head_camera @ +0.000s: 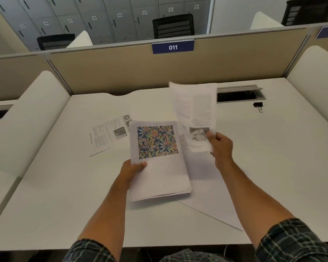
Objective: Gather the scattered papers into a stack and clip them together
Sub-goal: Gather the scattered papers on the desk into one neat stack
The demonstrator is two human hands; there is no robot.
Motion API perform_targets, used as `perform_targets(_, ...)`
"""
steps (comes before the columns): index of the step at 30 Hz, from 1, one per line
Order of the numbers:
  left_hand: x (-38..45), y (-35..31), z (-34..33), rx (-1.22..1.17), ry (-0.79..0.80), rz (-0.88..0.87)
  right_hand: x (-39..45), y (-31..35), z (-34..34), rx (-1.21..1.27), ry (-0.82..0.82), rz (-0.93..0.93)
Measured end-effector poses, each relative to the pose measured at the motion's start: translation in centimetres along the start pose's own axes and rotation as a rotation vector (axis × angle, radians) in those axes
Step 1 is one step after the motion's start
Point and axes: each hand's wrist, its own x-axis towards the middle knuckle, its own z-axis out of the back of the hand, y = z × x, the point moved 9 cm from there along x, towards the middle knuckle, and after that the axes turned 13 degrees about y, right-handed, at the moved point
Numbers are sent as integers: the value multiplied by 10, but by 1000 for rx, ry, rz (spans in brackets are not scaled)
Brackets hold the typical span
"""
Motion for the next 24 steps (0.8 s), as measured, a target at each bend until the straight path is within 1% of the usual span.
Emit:
perform_targets(2,2,-7,-2,-19,4,-14,-5,-7,-14,-96,143,-30)
perform_targets(5,2,-19,-8,-81,36,-49,-16,-18,-34,-148,341,-111)
perform_targets(7,1,-26,-12,-94,73,-59,-22,-20,-44,-195,431,-133)
perform_targets(9,1,-30,-17,-85,110,-61,-24,-19,-47,-204,462,-135)
perform_targets(11,0,-33,-21,-86,124,-65,-23,-9,-50,-219,456,-84)
perform_targets(13,-3,-36,-26,-84,136,-61,-19,1,-47,-194,361,-46)
perform_targets(14,-4,-38,-30,-82,153,-59,-15,2,-44,-88,319,-69)
perform_targets(15,-6,-42,-33,-77,172,-60,-12,1,-47,58,331,-109)
perform_targets(16,-8,-45,-38,-74,194,-57,-11,0,-55,193,400,-139)
perform_targets(17,-9,-49,-42,-67,211,-59,-12,3,-63,254,479,-149)
perform_targets(19,-12,-56,-46,-81,187,-60,-18,7,-73,233,575,-178)
perform_targets(22,-14,-61,-47,-197,86,-52,-21,4,-79,179,572,-220)
perform_targets(24,-15,-67,-48,-275,54,-93,-23,8,-83,170,565,-211)
